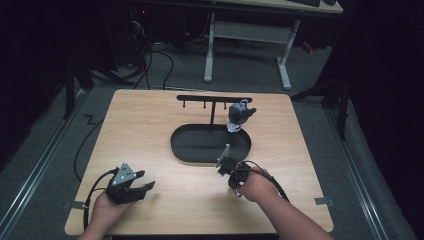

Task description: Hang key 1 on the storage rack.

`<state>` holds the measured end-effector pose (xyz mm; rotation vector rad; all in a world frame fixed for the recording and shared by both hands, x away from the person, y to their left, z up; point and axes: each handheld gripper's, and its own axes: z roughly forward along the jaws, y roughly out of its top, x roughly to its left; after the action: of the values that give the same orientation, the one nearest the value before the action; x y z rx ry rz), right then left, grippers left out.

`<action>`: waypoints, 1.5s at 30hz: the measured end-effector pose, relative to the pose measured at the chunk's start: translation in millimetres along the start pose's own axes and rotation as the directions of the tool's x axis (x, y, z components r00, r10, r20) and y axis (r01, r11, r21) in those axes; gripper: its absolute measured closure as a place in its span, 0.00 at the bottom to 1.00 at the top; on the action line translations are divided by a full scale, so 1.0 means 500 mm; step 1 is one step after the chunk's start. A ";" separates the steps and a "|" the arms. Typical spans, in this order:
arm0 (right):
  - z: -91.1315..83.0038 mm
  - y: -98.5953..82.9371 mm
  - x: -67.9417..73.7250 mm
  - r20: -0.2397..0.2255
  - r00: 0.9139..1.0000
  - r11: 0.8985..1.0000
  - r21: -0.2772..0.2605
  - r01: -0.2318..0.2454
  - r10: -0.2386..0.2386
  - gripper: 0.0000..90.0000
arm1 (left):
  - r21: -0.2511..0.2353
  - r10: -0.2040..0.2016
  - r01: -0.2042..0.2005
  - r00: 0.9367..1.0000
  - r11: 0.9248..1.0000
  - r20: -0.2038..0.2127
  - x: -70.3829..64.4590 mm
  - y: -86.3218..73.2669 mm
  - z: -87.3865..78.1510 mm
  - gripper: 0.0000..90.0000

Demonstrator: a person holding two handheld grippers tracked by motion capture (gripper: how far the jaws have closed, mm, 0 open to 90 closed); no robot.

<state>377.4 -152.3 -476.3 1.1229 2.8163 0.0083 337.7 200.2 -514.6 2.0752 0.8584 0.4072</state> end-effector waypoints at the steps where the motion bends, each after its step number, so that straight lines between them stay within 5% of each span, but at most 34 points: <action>1: 0.000 -0.002 -0.003 -0.003 1.000 1.000 -0.001 -0.016 0.016 0.96 | 0.000 0.000 0.000 1.000 1.000 0.000 0.000 0.000 0.000 0.48; 14: 0.002 -0.029 -0.054 -0.008 0.991 0.991 -0.022 -0.133 0.133 0.95 | 0.006 0.004 -0.004 1.000 1.000 0.007 -0.002 0.000 0.003 0.48; 29: 0.002 -0.027 -0.067 -0.034 0.996 0.996 -0.037 -0.086 0.085 0.99 | 0.009 0.004 -0.004 1.000 1.000 0.006 0.000 -0.001 0.001 0.48; 33: -0.046 -0.031 -0.074 -0.058 0.993 0.993 -0.044 -0.108 0.105 0.99 | 0.002 0.001 -0.001 1.000 1.000 0.000 0.001 -0.002 0.002 0.48; 34: -0.054 -0.031 -0.084 -0.051 0.998 0.996 -0.073 -0.048 0.044 0.99 | 0.000 0.001 -0.001 1.000 1.000 -0.001 0.001 -0.002 0.002 0.48; 35: -0.054 -0.031 -0.084 -0.051 0.998 0.996 -0.073 -0.048 0.044 0.99 | 0.000 0.001 -0.001 1.000 1.000 -0.001 0.001 -0.002 0.002 0.48; 45: -0.140 -0.033 -0.090 -0.085 0.992 0.992 -0.075 -0.104 0.097 0.99 | -0.011 0.008 -0.008 1.000 1.000 -0.009 0.000 -0.001 -0.002 0.48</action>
<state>391.3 -192.5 -402.9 1.2724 2.7977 0.1764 337.1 200.8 -514.4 2.0685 0.8518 0.4248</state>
